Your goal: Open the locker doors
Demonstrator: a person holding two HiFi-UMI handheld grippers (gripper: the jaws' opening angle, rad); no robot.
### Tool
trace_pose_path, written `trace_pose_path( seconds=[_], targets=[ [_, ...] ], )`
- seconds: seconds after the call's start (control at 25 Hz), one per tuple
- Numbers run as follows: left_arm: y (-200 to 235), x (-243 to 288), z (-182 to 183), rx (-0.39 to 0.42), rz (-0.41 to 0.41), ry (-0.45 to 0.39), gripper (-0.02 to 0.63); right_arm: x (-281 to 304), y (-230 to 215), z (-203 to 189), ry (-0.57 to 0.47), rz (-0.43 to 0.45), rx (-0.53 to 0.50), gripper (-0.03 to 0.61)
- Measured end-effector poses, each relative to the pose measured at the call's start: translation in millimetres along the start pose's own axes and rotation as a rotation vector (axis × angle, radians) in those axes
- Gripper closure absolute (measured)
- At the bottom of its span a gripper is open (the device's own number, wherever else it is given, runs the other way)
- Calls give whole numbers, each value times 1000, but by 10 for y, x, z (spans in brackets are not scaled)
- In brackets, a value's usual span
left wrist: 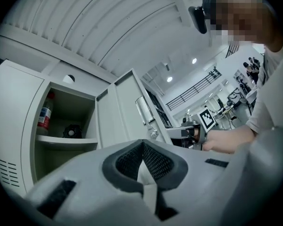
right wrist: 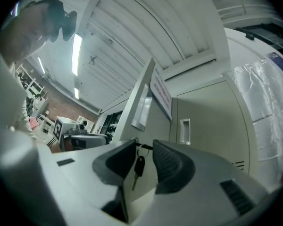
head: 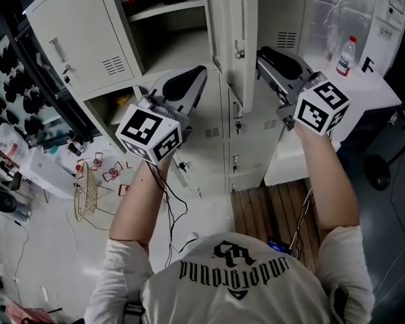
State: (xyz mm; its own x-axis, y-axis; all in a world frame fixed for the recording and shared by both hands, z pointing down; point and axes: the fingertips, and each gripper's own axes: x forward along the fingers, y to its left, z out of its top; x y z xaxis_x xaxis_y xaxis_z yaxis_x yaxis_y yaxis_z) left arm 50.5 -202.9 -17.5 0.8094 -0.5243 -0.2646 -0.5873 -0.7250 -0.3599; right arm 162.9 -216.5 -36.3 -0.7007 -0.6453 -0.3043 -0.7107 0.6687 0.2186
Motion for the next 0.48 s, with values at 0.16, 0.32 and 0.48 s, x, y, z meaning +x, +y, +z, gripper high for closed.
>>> trace_pose_path(
  seconds=[0.16,0.32,0.48],
  targets=[
    [-112,111,-70,2,-16,22,607,-119,-229,-14,15,4,-4,460],
    [-191,187,-117,-1,-28,31,607,-232,-477,-35,26,-21,5,466],
    [-224,224,-161,-3,-34,38,606,-248,-559,-50,24,-25,22,463]
  ],
)
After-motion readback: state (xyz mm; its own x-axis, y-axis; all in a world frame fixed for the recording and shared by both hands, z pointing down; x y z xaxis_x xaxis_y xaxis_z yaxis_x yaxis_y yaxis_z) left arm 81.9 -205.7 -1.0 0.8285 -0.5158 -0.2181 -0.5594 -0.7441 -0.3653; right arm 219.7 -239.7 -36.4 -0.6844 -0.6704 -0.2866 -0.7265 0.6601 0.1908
